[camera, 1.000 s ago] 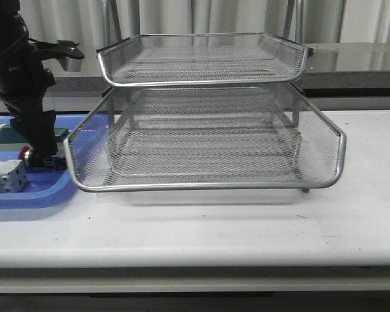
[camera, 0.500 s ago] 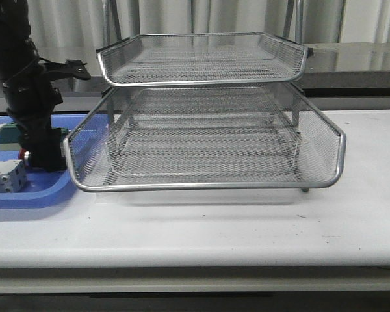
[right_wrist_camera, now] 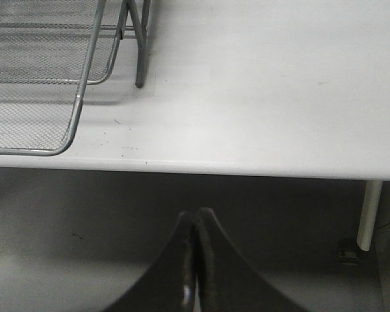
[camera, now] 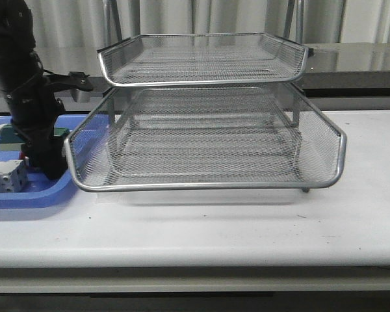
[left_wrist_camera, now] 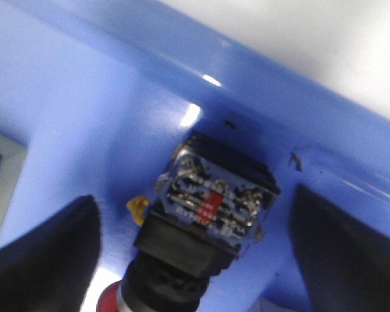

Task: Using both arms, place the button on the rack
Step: 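Lower the left gripper and grasp the red-capped push button, then lift the button and carry it over the pulled-out middle tier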

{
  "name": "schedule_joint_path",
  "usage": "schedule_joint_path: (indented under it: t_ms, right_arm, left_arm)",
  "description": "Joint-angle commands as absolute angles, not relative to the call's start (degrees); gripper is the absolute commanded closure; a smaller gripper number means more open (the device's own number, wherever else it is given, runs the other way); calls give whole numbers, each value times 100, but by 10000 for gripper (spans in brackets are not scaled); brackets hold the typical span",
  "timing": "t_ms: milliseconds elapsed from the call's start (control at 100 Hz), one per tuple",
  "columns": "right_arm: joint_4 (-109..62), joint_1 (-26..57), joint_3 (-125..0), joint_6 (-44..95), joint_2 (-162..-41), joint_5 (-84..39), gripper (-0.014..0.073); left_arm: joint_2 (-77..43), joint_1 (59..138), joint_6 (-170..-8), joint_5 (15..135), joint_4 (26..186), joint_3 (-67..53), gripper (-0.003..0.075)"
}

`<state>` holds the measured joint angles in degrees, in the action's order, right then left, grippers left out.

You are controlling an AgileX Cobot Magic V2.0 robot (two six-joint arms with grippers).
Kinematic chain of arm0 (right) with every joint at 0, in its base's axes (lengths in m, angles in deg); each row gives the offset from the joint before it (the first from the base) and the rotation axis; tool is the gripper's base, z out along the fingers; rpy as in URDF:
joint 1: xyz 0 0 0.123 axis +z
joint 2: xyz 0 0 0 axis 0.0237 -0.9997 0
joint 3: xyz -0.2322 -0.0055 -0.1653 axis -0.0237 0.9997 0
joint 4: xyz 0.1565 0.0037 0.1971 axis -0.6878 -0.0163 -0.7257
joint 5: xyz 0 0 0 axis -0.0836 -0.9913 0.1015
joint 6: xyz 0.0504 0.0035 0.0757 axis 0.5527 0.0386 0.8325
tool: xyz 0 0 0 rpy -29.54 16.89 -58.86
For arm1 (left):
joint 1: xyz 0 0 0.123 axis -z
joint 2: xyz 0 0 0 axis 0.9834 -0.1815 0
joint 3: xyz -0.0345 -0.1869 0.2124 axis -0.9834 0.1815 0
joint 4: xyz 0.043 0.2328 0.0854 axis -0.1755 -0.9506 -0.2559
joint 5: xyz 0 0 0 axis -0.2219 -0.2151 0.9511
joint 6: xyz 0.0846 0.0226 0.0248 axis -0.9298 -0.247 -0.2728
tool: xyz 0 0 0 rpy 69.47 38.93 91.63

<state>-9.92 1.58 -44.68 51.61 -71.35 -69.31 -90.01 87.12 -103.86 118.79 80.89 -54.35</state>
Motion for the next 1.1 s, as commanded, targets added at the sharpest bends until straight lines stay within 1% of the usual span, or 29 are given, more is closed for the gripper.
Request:
schedule_joint_path:
  t_ms: [0, 20, 30, 40, 120, 140, 180, 210, 220, 230, 260, 500, 890, 1090]
  right_arm:
    - [-948, 154, -4654, 5145, -7162, -6618, 664]
    - [-948, 154, -4654, 5145, -7162, -6618, 664]
    - [-948, 154, -4654, 5145, -7162, -6618, 664]
    - [-948, 154, -4654, 5145, -7162, -6618, 664]
    - [-948, 154, -4654, 5145, -7162, -6618, 664]
    - [-948, 154, -4654, 5145, -7162, -6618, 664]
    - [-948, 154, -4654, 5145, -7162, -6618, 664]
    - [-948, 154, -4654, 5145, -7162, -6618, 664]
    - [-948, 154, -4654, 5145, -7162, -6618, 664]
    - [-948, 154, -4654, 5145, -7162, -6618, 664]
    - [-948, 154, -4654, 5145, -7162, -6618, 664]
    - [-948, 154, -4654, 5145, -7162, -6618, 664]
    - [-948, 154, -4654, 5145, -7162, -6618, 664]
    - [-948, 154, -4654, 5145, -7162, -6618, 664]
  left_arm:
    - [-8705, 8740, -10375, 11706, 8093, -5571, 347]
    - [-8705, 8740, -10375, 11706, 8093, -5585, 374]
    - [-8705, 8740, -10375, 11706, 8093, -5599, 416]
    - [-8705, 8740, -10375, 11706, 8093, -5601, 416]
    - [-8705, 8740, -10337, 11748, 8093, -5713, 567]
    - [-8705, 8740, -10326, 11791, 8093, -5761, 589]
    - [-8705, 8740, -10312, 11876, 8093, -5867, 659]
    - [-8705, 8740, -10312, 11993, 8093, -5948, 685]
    - [-8705, 8740, -10312, 12053, 8104, -5995, 709]
    - [-8705, 8740, -10312, 12086, 8104, -6021, 709]
    - [-8693, 8740, -10312, 12234, 8104, -6122, 741]
    - [-8633, 8687, -9766, 13540, 8138, -7131, 740]
    - [-7728, 8513, -9269, 13542, 8419, -7275, 740]
    - [-6990, 8603, -9265, 13542, 8702, -6855, 740]
